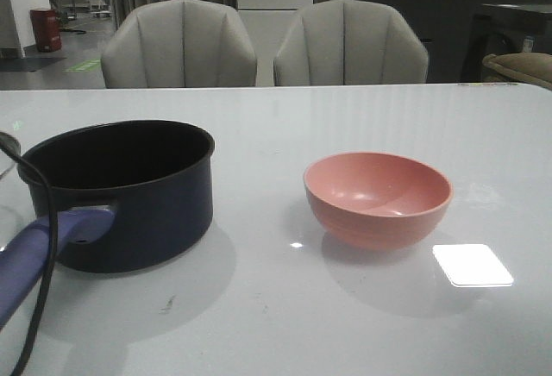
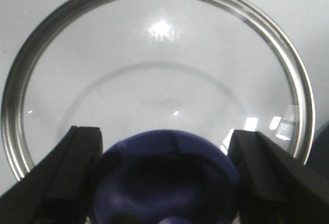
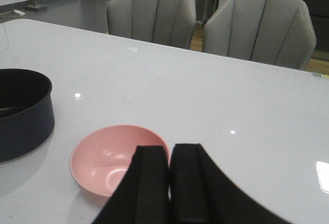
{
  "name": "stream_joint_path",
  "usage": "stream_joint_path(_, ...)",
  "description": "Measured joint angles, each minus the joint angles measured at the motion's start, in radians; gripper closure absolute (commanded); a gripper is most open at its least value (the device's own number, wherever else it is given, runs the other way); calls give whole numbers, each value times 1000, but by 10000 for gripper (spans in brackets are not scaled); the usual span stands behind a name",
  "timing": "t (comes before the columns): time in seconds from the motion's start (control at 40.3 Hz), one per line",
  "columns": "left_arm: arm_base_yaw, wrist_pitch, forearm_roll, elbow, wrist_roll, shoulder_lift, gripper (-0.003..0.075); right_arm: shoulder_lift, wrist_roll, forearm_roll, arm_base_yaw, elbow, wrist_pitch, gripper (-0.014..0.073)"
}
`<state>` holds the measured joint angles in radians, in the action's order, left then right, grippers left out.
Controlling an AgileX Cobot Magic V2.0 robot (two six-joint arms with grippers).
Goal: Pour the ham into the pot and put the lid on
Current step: 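Lift the glass lid from the table with the left gripper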
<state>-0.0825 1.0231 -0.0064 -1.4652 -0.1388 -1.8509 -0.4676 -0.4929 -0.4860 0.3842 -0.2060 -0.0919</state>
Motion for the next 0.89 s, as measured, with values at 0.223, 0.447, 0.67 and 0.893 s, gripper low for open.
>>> stream_joint_path(0.223, 73, 11, -6, -44, 68, 94, 463, 0, 0, 0, 0, 0, 0, 434)
stream_joint_path(0.447, 238, 30, -19, -73, 96, 115, 463, 0, 0, 0, 0, 0, 0, 434)
stream_joint_path(0.67, 378, 46, -24, -73, 98, 115, 463, 0, 0, 0, 0, 0, 0, 434)
stream_joint_path(0.893, 436, 89, -24, -73, 104, 115, 460, 0, 0, 0, 0, 0, 0, 434)
